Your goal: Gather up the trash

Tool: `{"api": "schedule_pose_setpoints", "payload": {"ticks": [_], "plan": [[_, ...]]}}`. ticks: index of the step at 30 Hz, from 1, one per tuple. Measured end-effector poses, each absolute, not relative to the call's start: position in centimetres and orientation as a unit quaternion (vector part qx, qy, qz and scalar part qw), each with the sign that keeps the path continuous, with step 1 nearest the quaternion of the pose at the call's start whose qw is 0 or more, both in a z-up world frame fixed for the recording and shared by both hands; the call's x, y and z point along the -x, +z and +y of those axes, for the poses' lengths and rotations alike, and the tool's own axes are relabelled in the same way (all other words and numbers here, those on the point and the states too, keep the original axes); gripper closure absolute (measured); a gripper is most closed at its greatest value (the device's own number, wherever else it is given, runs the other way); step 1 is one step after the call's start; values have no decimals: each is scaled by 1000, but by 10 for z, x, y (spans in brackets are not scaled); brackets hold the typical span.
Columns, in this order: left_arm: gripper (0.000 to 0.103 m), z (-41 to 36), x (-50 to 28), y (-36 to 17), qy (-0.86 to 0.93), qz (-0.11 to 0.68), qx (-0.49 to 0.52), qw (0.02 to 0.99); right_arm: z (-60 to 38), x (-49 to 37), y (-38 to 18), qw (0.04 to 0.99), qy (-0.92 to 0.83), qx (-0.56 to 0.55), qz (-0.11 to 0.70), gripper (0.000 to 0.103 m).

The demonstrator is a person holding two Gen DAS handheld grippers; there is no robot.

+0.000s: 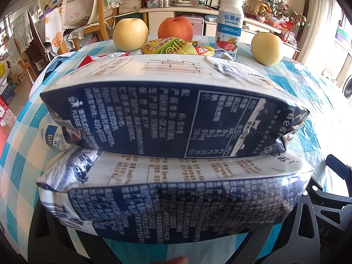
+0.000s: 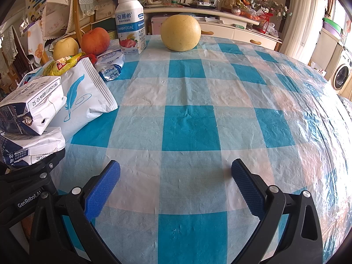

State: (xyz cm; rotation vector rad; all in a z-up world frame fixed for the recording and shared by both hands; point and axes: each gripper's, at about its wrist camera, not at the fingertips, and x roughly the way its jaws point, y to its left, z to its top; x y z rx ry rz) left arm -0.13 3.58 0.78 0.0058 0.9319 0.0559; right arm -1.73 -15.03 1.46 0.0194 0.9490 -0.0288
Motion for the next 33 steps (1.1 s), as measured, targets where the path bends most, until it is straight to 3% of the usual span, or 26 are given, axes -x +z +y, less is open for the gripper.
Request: {"api": "schedule_pose_setpoints", "payload": {"ticks": [18, 33], "plan": [[4, 39, 45, 16, -9, 457, -4, 889, -155, 50, 21, 856, -38, -30, 514, 4], [4, 68, 140, 102, -12, 366, -24, 930, -120, 136, 108, 912, -28, -53, 405, 4]]}}
